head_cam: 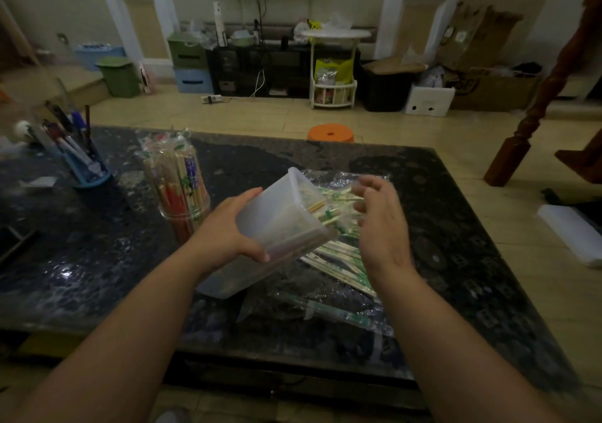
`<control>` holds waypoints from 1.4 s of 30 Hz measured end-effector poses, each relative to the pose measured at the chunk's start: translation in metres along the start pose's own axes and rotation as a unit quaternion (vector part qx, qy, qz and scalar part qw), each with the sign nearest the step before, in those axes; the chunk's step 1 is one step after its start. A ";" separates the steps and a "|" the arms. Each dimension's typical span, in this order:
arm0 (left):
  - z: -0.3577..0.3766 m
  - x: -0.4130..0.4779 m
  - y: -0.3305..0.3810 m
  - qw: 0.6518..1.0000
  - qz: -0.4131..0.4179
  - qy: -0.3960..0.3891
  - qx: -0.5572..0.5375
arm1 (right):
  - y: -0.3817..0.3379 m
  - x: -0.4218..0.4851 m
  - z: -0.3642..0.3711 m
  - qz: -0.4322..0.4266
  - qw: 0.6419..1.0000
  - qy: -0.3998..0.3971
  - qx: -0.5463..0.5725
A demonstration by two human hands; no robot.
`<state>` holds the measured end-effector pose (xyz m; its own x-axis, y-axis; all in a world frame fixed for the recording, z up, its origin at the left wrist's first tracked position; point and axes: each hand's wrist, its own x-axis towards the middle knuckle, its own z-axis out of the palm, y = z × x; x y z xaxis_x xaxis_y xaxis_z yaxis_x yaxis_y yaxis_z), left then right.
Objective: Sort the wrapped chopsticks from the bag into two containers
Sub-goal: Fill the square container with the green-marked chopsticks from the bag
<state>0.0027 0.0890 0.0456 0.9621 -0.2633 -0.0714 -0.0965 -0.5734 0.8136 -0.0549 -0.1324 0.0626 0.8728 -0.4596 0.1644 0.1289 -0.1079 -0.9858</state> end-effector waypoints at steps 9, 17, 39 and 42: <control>0.000 0.001 -0.001 1.000 0.001 0.003 0.003 | 0.009 -0.002 0.002 -0.010 0.993 -0.080 -0.086; -0.002 0.000 0.000 1.000 -0.010 0.026 -0.006 | 0.009 0.011 -0.018 0.012 0.971 -0.107 -0.212; -0.001 -0.001 0.000 0.999 -0.018 0.033 -0.006 | 0.071 -0.020 -0.002 0.056 0.707 -0.393 -0.586; -0.001 -0.001 0.000 0.999 -0.019 0.036 -0.003 | 0.088 -0.021 -0.004 -0.016 0.720 -0.320 -0.616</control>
<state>0.0020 0.0903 0.0463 0.9808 -0.1853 -0.0607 -0.0588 -0.5778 0.8141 -0.0631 -0.1357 -0.0279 0.9676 0.0190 -0.2519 -0.0167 -0.9902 -0.1386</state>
